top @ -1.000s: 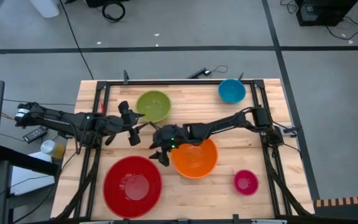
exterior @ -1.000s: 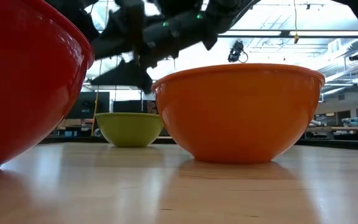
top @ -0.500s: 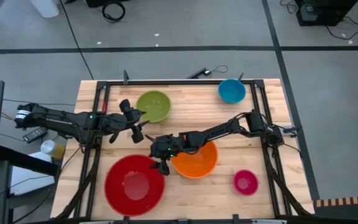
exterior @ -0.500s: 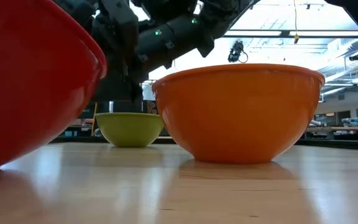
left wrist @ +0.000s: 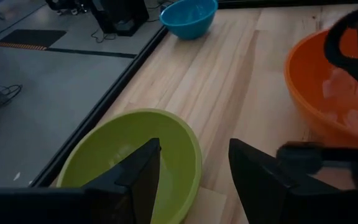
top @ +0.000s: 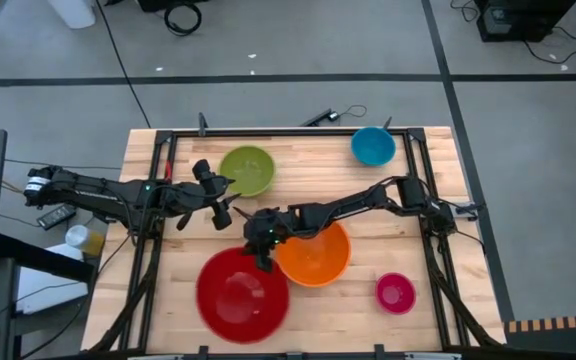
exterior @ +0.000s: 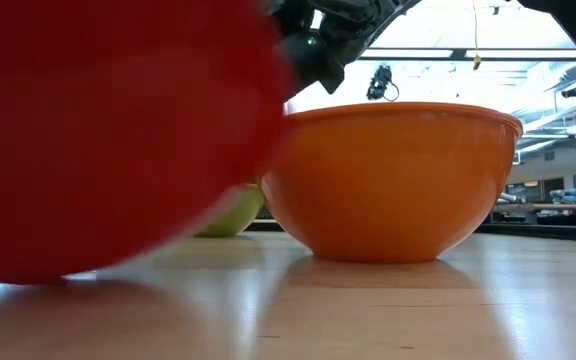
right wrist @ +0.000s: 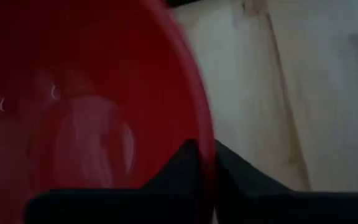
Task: Nest bowls inside each other
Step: Move the red bowl to the center of the table
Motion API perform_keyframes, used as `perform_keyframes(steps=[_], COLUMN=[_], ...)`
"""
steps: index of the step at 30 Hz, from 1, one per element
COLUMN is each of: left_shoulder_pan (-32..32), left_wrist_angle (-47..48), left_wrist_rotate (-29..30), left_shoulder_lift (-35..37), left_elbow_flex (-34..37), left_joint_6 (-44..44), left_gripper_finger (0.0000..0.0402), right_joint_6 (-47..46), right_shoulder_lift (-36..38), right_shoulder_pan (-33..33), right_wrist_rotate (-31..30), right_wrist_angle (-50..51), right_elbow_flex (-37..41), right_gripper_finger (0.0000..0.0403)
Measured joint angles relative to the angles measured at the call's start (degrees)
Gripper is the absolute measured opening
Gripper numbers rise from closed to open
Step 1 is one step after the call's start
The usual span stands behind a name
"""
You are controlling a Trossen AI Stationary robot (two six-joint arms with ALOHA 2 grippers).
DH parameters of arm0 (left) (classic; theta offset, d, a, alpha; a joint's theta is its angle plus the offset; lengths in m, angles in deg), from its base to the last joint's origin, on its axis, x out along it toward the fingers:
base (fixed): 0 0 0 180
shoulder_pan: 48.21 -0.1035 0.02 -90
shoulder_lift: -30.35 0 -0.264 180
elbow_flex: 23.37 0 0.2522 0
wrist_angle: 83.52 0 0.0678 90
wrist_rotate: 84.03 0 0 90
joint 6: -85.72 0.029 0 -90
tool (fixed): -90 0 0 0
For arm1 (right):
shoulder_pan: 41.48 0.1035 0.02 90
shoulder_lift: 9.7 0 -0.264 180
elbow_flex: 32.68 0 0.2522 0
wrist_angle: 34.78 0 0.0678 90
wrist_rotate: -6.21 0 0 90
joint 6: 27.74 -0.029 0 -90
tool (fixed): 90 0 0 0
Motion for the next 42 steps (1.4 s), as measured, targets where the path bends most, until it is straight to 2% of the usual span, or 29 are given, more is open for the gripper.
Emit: perform_keyframes(steps=[4,8,12,19,26,30,35,42], left_shoulder_pan=[0.00,0.00,0.00,0.02,0.10,0.17,0.17,0.17], left_wrist_angle=[0.49,0.50,0.75,1.44,1.70,2.73,4.47,5.57], left_wrist_rotate=[0.00,0.00,0.00,-0.02,-0.02,-0.04,-0.08,-0.09], left_shoulder_lift=[0.00,0.00,0.00,0.00,0.00,0.00,0.00,0.00], left_elbow_flex=[0.00,0.00,0.00,0.00,0.00,0.00,0.00,0.00], left_joint_6=[0.00,-0.02,-0.07,-0.98,-3.26,-4.87,-6.84,-8.11], left_gripper_finger=[0.0194,0.0194,0.0194,0.0194,0.0194,0.0194,0.0194,0.0194], right_joint_6=[-1.25,-1.19,0.71,3.29,5.14,5.98,5.90,4.41], right_shoulder_lift=[2.10,4.39,7.29,10.81,14.20,17.39,22.41,29.81], right_shoulder_pan=[-0.98,-2.32,-3.46,-3.79,-3.57,-5.85,-11.41,-17.94], right_wrist_rotate=[-1.00,-5.45,-9.90,-10.65,-17.04,-18.79,-19.46,-13.53], right_wrist_angle=[2.55,7.41,15.69,34.94,42.21,42.64,39.47,27.88], right_elbow_flex=[-0.09,0.04,-0.05,-0.03,0.01,3.01,11.07,26.38], right_gripper_finger=[0.0023,0.0037,0.0026,0.0030,0.0032,0.0032,0.0032,0.0037])
